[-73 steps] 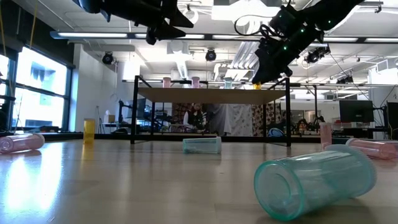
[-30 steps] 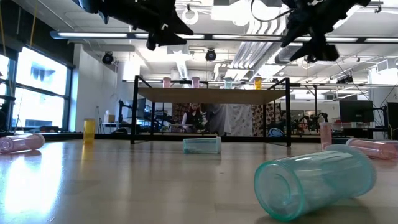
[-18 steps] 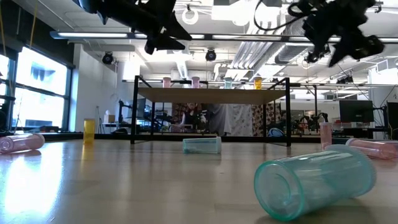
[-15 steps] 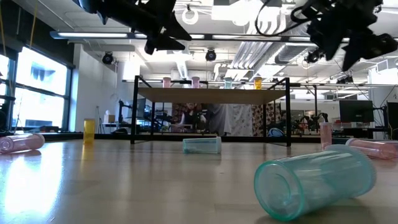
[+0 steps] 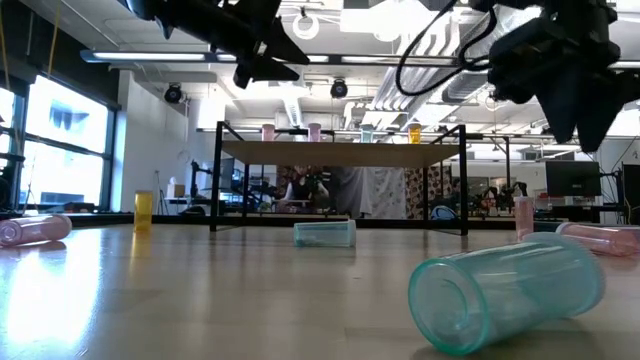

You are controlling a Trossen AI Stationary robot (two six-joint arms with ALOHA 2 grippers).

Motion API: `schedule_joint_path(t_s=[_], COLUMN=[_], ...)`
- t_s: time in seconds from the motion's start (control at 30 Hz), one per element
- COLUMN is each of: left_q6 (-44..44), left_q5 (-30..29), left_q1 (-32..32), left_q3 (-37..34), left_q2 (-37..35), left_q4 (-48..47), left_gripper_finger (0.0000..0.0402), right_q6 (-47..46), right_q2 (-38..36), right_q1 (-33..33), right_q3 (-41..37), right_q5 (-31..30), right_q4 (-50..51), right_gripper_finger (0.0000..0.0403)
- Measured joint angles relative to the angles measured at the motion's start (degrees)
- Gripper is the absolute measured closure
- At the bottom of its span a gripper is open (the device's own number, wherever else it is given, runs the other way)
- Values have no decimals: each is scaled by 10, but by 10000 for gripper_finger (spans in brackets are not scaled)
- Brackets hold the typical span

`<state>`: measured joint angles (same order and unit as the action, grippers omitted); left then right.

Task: Pick and place medicine bottles onto shelf by color
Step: Put the bottom pink pill bottle aligned with the pink pill bottle on the shelf

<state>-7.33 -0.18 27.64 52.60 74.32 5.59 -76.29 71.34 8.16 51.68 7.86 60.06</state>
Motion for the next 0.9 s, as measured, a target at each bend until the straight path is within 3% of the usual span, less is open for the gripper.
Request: schedule_joint_path(t_s=[0.53,0.77,0.9], left_q6=[0,0,0], left_q5=[0,1,1], left_q1=[0,0,0], left_q3=[0,0,0], left_q2=[0,0,0], left_q4=[0,0,0], left_gripper_finger=[170,170,170], right_q6=[-32,-34,-56], right_q2=[114,127,123], right_q1=[59,59,62], right_q3=[0,-1,-46], right_q5=[-19,-35,-27], right_q4=[-39,-38,-95], right_gripper_finger=[231,231,231])
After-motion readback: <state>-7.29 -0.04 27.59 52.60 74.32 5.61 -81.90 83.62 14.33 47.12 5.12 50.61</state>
